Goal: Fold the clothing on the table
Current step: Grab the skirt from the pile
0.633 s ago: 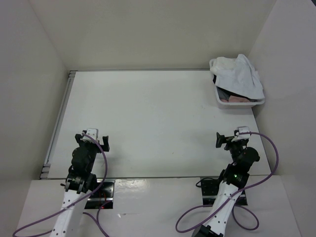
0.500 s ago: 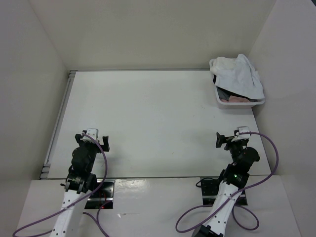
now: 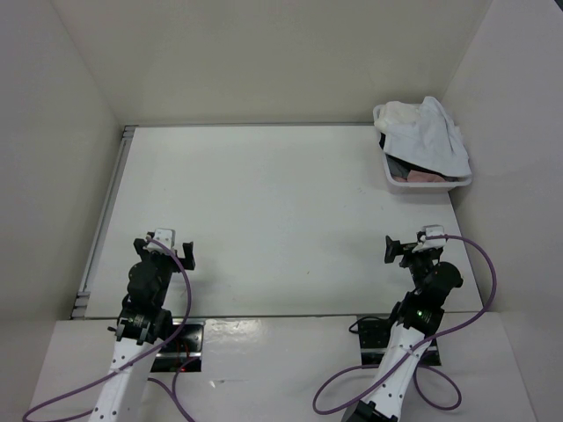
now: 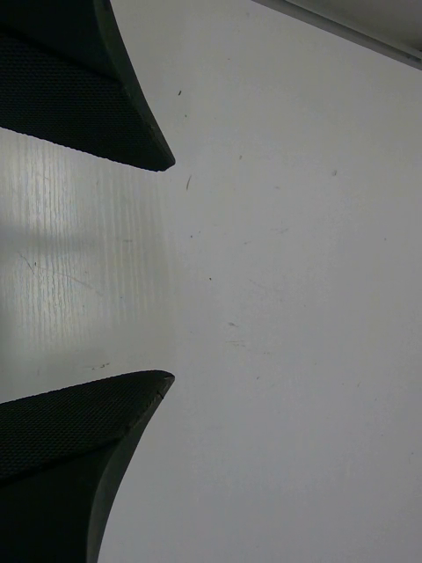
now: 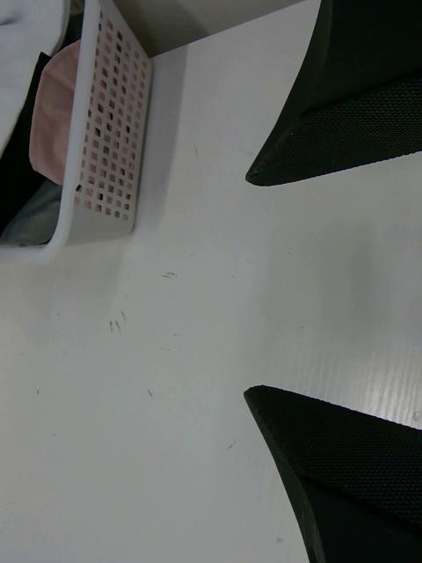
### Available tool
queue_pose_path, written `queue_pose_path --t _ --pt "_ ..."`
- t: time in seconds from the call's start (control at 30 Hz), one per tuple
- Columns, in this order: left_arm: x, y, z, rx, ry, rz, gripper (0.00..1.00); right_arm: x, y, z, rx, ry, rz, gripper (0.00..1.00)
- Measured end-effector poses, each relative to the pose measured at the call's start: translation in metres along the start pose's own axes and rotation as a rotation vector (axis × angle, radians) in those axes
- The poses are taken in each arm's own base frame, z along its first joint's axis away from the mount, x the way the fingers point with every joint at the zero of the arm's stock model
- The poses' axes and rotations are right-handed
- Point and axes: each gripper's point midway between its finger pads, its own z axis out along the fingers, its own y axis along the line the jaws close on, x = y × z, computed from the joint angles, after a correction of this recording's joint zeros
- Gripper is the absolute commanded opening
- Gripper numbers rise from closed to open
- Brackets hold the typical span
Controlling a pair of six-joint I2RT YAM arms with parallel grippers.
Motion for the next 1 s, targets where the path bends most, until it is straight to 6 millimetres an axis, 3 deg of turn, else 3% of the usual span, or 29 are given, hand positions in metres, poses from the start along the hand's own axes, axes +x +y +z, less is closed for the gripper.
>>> queue_pose_path --t 0.33,0.43,0.53,0.73,0.8,0.9,1.0 --pt "0.000 0.000 0.000 0.000 0.000 0.000 1.00 -0.002 -0.003 0.000 0.027 -0.007 0.037 0.98" --pt "0.000 0.000 0.000 0.000 0.000 0.000 1.00 -0.011 -0.005 -0.001 0.041 -0.020 0.049 0.98" --pt "0.000 0.000 0.000 0.000 0.000 0.000 1.00 -0.048 -0.007 -0.007 0.061 -0.082 0.037 0.98" --pt "0.000 0.000 0.000 0.000 0.000 0.000 1.00 -0.169 -0.002 -0.040 0.115 -0.324 -0.025 0.98" --pt "0.000 0.000 0.000 0.000 0.000 0.000 1.00 -0.201 0.002 -0.053 0.130 -0.398 -0.041 0.98" --pt "0.000 0.000 0.000 0.000 0.000 0.000 1.00 -0.233 0.003 -0.070 0.166 -0.482 -0.053 0.98" --pt "0.000 0.000 0.000 0.000 0.000 0.000 1.00 -0.248 0.002 -0.081 0.202 -0.510 -0.049 0.98"
